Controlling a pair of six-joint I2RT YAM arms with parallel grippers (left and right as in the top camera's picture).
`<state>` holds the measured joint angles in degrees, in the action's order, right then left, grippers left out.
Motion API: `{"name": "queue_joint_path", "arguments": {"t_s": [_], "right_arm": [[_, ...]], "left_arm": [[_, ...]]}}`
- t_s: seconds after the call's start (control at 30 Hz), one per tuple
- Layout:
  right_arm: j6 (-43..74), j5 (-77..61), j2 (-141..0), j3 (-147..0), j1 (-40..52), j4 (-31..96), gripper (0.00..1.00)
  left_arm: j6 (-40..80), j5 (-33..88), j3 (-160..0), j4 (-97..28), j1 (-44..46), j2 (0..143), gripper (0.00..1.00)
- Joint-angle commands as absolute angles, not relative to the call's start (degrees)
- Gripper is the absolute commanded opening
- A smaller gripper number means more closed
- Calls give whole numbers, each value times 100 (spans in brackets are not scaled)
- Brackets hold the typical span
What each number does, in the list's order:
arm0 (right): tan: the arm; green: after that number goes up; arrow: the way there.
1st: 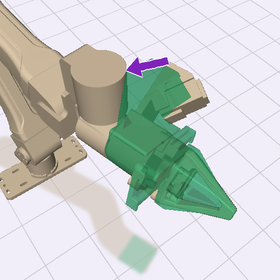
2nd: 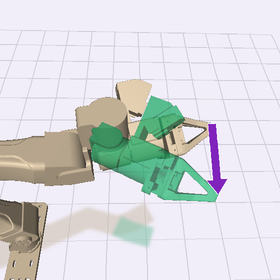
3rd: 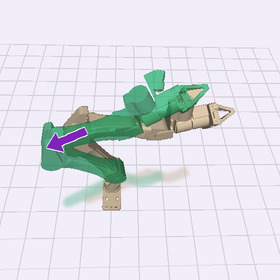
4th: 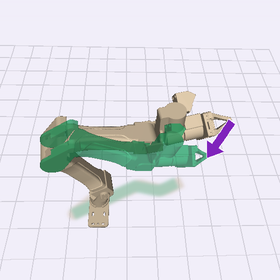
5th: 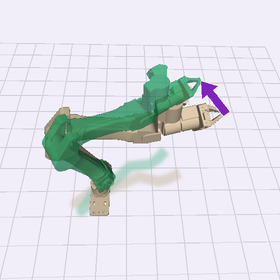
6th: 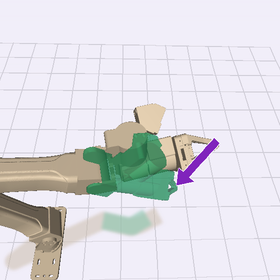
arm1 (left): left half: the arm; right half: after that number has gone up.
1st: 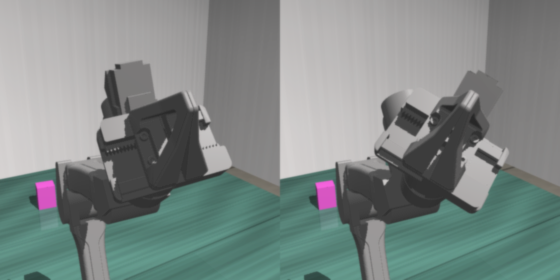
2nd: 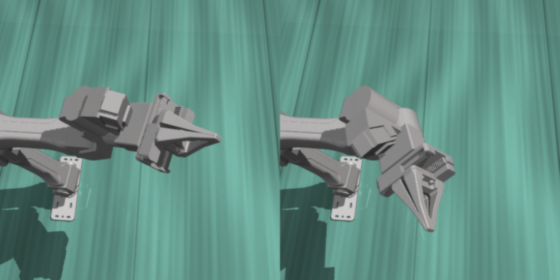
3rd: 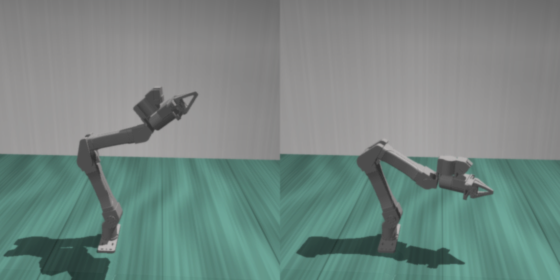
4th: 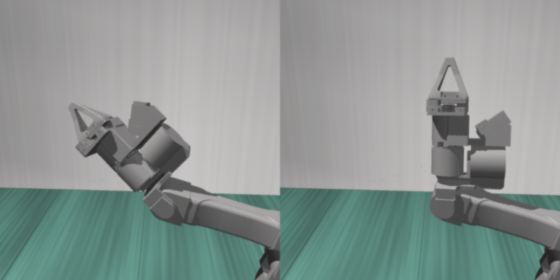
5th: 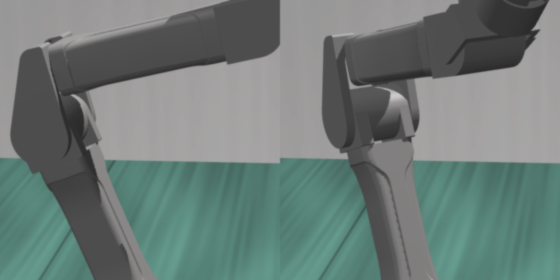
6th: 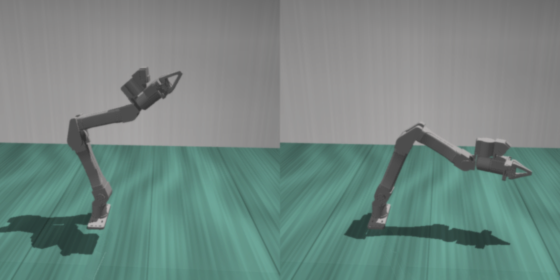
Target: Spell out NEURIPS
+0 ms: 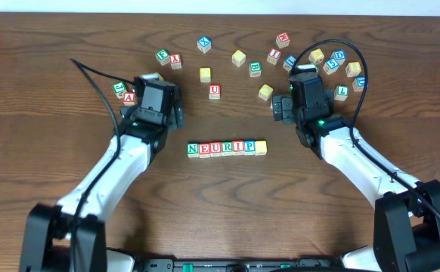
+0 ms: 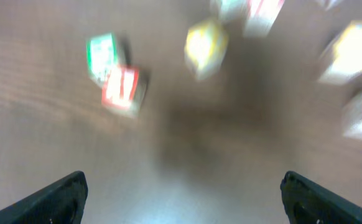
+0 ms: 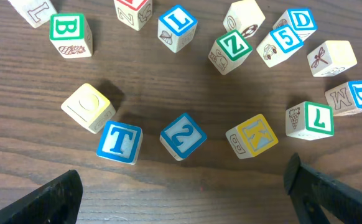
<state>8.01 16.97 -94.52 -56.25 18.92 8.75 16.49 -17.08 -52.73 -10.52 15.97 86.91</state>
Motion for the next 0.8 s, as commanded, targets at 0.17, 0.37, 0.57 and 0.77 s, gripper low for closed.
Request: {"name": "queue_joint_path", "arguments": {"t_s": [0.17,0.37,0.57,0.77], "right_arm": [[720,1761,-9334,-5732,1809,878,99],[720,1761,-9334,-5732,1809,878,99],[720,1761,-9332,-5732,1809,878,99],[720,1761,-9332,-5732,1809,878,99]], "left_arm": [[1264,-1590,-4018,974,1594,7242,98],[596,-766,-2936,1806,1592,6318,98],[-320,95,-2244,1964,1592,5395,97],[-753,932,-1710,1964,1321,4523,97]]}}
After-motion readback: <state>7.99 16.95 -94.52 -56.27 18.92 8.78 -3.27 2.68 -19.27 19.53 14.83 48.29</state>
